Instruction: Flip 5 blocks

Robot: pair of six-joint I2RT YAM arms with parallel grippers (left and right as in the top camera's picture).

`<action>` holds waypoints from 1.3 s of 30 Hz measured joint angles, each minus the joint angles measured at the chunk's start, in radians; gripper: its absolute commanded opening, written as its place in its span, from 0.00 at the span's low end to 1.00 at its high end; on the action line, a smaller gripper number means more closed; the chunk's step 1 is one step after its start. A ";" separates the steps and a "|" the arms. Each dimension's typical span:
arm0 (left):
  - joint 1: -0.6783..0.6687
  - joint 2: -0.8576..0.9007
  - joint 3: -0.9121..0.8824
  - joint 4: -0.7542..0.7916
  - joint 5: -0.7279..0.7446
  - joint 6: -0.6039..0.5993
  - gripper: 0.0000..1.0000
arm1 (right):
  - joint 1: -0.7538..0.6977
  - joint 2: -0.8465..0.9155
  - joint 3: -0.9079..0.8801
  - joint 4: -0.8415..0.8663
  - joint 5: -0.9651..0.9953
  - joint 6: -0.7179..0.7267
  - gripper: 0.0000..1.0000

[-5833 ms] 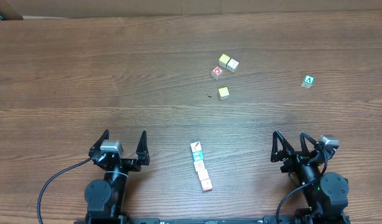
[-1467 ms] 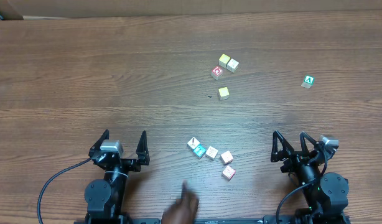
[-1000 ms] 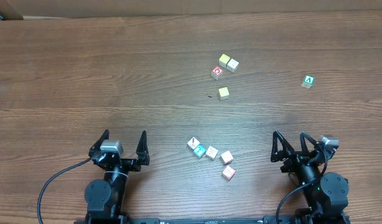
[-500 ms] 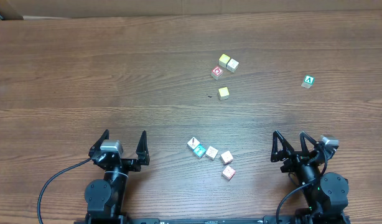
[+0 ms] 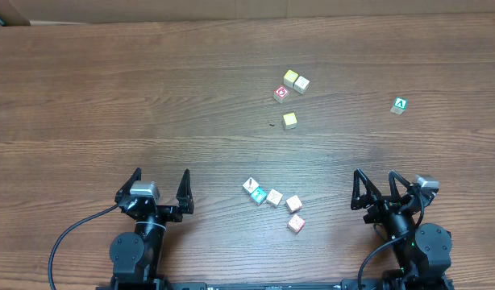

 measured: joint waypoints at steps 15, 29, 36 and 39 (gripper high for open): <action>0.000 0.000 0.000 0.000 0.000 0.000 1.00 | 0.000 0.000 0.000 0.000 0.006 0.000 1.00; 0.000 0.000 0.000 0.000 0.000 0.000 1.00 | 0.000 0.000 0.000 0.000 0.038 -0.005 1.00; 0.000 0.000 0.000 0.000 0.000 0.000 1.00 | 0.000 0.000 0.000 0.015 0.095 -0.009 1.00; 0.000 0.000 0.000 0.000 0.000 0.000 1.00 | 0.000 0.000 0.000 0.028 0.116 -0.047 1.00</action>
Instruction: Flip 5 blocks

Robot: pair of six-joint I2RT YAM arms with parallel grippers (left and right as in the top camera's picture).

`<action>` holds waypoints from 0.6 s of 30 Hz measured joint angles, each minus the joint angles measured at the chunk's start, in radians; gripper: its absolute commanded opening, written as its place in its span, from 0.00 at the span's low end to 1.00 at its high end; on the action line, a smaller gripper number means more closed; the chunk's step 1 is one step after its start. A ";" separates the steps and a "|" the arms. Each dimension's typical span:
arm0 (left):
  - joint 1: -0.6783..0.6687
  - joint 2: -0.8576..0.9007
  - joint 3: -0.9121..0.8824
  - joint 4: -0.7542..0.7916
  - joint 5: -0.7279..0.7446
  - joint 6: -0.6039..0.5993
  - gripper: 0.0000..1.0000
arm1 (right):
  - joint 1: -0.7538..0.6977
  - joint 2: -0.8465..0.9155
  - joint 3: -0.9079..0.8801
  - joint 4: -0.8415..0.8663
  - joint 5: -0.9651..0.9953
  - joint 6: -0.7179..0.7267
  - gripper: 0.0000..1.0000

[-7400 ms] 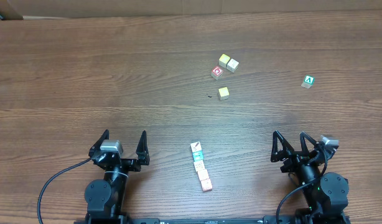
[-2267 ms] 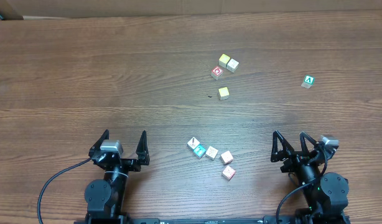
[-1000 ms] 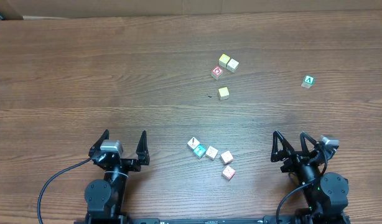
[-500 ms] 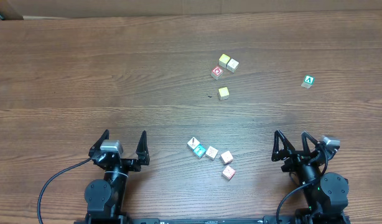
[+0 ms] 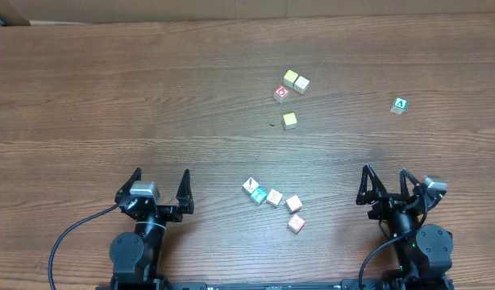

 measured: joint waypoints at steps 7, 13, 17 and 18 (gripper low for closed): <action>0.000 0.000 0.000 0.000 0.000 0.000 1.00 | 0.000 0.048 0.133 -0.105 0.035 -0.126 1.00; 0.000 0.000 0.000 0.000 0.000 0.000 1.00 | 0.000 0.312 0.364 -0.178 0.043 -0.157 1.00; 0.000 -0.002 0.000 0.000 -0.001 0.000 1.00 | 0.000 0.591 0.549 -0.361 0.014 -0.167 1.00; 0.000 -0.002 0.000 0.000 -0.002 0.000 1.00 | 0.000 0.673 0.602 -0.422 0.002 -0.166 1.00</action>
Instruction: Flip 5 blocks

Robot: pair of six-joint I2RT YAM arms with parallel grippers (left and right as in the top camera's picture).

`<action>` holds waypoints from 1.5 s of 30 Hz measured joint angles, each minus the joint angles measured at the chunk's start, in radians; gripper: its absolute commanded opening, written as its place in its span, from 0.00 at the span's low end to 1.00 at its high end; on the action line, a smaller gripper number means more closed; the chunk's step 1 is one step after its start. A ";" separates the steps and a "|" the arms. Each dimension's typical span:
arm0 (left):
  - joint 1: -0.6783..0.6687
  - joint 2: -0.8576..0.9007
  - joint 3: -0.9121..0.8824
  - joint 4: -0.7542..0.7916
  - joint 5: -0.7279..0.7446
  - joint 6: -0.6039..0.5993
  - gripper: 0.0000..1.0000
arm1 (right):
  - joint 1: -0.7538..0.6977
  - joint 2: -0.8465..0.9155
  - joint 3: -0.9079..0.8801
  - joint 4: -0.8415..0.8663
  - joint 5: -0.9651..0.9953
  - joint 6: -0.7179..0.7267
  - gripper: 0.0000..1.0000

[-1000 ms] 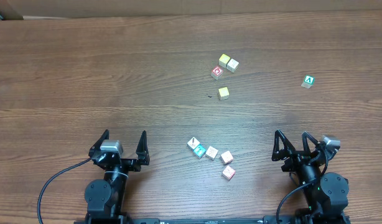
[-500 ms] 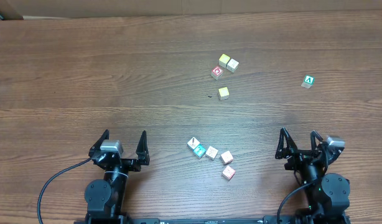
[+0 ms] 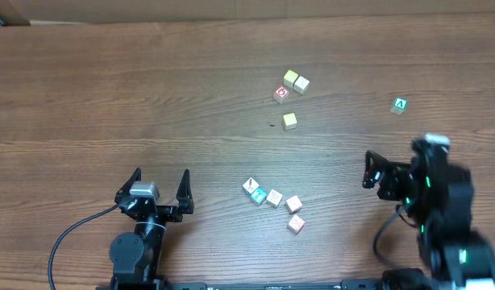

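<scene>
Several small cubes lie on the wooden table [image 3: 110, 97]. A far group holds two yellow blocks [image 3: 295, 80], a red-ringed block [image 3: 280, 93] and a lone yellow block [image 3: 289, 120]. A green "A" block [image 3: 400, 105] sits alone at the far right. A near row runs from a white block [image 3: 250, 186] past a teal block [image 3: 259, 196] to a pink block [image 3: 296, 224]. My left gripper [image 3: 160, 179] rests open at the front left, holding nothing. My right gripper [image 3: 367, 170] is raised and blurred, its jaws spread and pointing left, well right of the near row.
A black cable [image 3: 70, 242] loops from the left arm's base at the front edge. A tiny dark speck [image 3: 272, 124] lies beside the lone yellow block. A cardboard edge [image 3: 14, 12] runs along the table's far side.
My right arm has risen from its rest pose toward the camera, and its gripper now points left. The left arm and all blocks are unchanged.
Both grippers first rested open at the front edge with the blocks scattered. Then the right gripper had shifted slightly to the right, still low. Now the right arm is lifted and turned toward the blocks. No block has moved.
</scene>
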 measured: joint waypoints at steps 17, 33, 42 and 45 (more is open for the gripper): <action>0.000 -0.001 0.000 0.000 -0.002 0.000 1.00 | 0.000 0.742 0.294 -0.542 -0.355 0.139 1.00; 0.000 0.019 0.000 0.023 0.066 0.000 1.00 | 0.005 0.743 0.294 -0.528 -0.384 0.147 1.00; 0.000 0.385 0.124 -0.041 0.117 0.000 1.00 | 0.288 0.743 0.294 -0.499 -0.309 0.265 1.00; 0.000 0.568 0.248 -0.104 0.155 0.003 1.00 | 0.414 0.743 0.294 -0.450 -0.286 0.363 1.00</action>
